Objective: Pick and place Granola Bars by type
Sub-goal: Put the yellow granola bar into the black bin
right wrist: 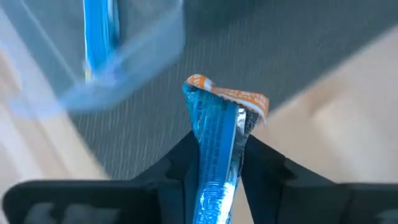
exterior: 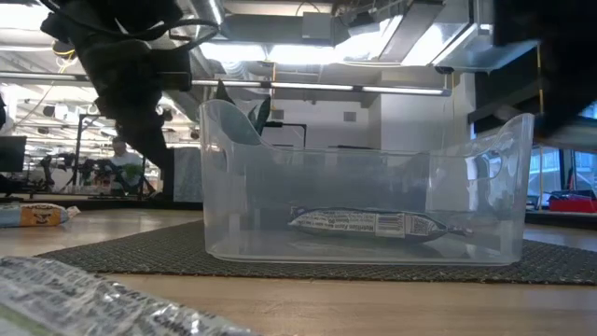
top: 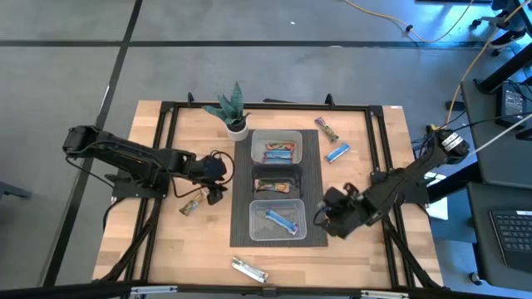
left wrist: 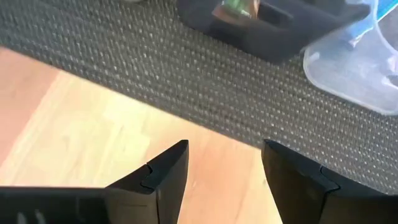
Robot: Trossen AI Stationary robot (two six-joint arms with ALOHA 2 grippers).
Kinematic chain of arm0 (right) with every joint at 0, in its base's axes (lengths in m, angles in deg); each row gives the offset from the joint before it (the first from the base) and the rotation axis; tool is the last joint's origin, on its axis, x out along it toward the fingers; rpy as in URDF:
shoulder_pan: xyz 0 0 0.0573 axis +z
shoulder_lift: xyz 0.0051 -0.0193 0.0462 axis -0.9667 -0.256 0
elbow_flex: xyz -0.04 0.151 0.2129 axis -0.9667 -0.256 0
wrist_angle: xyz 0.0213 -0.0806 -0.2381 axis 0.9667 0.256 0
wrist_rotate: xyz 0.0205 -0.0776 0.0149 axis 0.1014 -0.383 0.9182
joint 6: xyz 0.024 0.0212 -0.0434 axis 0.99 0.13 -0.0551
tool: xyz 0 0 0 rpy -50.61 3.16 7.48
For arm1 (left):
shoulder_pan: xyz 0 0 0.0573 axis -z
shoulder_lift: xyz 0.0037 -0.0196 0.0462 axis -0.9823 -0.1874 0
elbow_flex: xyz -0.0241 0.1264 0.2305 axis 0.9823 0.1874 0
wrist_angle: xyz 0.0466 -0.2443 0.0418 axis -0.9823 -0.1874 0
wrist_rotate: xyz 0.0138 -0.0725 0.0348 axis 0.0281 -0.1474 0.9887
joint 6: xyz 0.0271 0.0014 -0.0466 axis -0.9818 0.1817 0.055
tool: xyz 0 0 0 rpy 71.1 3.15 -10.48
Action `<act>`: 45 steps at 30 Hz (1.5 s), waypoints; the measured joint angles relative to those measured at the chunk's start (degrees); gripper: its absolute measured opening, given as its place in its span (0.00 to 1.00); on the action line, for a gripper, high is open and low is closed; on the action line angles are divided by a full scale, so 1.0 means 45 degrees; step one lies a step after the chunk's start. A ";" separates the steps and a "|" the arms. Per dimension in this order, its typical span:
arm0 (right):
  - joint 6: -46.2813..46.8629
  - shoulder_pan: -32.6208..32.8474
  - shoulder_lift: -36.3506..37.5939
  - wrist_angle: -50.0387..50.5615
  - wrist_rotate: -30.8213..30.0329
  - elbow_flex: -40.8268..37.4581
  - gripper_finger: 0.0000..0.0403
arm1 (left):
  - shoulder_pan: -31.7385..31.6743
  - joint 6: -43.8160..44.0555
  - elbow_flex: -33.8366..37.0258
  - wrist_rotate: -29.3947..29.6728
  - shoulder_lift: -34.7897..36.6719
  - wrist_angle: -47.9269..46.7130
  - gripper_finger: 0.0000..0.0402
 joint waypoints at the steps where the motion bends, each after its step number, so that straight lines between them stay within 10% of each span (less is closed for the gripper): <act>1: -0.0627 -0.0306 0.0119 0.0012 -0.0243 0.0098 0.26 | 0.0066 0.0096 0.0000 0.0002 0.0000 0.0006 0.49; 9: -0.7672 -0.2936 0.0307 -0.1663 -0.2895 0.1849 0.26 | 0.0362 0.0120 0.0000 0.0106 -0.0005 0.0254 0.48; 16: -1.3393 -0.4989 -0.0297 -0.5324 -0.1168 0.1965 0.26 | 0.0539 0.1023 -0.0003 -0.0183 -0.0005 -0.0076 0.49; 45: -1.6121 -0.7341 -0.4375 -0.7273 0.1385 0.1950 0.26 | 0.1693 0.3061 -0.0015 -0.0346 -0.0005 -0.2413 0.48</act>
